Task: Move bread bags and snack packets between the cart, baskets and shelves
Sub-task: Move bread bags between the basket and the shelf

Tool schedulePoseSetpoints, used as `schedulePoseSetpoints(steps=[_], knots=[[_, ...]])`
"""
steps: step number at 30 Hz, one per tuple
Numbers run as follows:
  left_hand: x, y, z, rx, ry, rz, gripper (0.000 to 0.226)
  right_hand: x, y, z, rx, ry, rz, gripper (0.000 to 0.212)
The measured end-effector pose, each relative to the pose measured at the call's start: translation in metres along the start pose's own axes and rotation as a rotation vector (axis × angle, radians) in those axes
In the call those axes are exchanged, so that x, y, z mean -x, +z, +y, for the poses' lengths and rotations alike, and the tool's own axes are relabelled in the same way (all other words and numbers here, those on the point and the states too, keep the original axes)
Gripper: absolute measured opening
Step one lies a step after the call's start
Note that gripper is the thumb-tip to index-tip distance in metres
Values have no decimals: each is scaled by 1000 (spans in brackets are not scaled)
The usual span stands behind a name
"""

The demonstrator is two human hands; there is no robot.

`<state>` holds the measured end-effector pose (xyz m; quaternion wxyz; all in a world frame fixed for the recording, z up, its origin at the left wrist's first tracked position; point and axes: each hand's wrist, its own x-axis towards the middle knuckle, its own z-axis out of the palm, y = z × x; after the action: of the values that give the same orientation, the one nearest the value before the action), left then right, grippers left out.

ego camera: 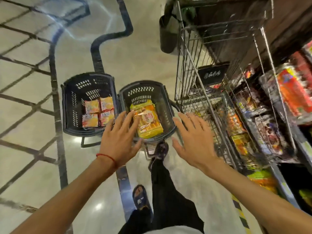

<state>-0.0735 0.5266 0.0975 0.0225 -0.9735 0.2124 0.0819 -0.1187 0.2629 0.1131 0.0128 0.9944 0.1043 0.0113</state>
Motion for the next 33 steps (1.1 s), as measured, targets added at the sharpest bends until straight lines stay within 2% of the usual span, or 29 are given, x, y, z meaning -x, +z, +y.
schedulePoseSetpoints(steps=[6, 12, 14, 16, 20, 23, 28, 33], knots=[[-95, 45, -20, 71, -85, -33, 76, -115, 76, 33, -32, -62, -63, 70], [-181, 113, -38, 148, -163, -58, 69, -187, 165, 42, -75, 9, -122, 70], [-206, 146, -44, 206, -243, -30, 65, -199, 203, 39, -145, 26, -69, 67], [-228, 183, -46, 268, -310, -22, 63, -210, 241, 38, -156, 35, -88, 68], [-263, 265, -44, 321, -263, -52, 62, -226, 320, 41, -142, 82, -139, 67], [-282, 328, -45, 346, -260, -100, 65, -232, 381, 43, -153, 98, -108, 66], [-303, 419, -38, 391, -314, -207, 73, -238, 476, 40, -159, 137, -249, 68], [-326, 507, -26, 466, -461, -255, 82, -244, 568, 41, -283, 226, -250, 70]])
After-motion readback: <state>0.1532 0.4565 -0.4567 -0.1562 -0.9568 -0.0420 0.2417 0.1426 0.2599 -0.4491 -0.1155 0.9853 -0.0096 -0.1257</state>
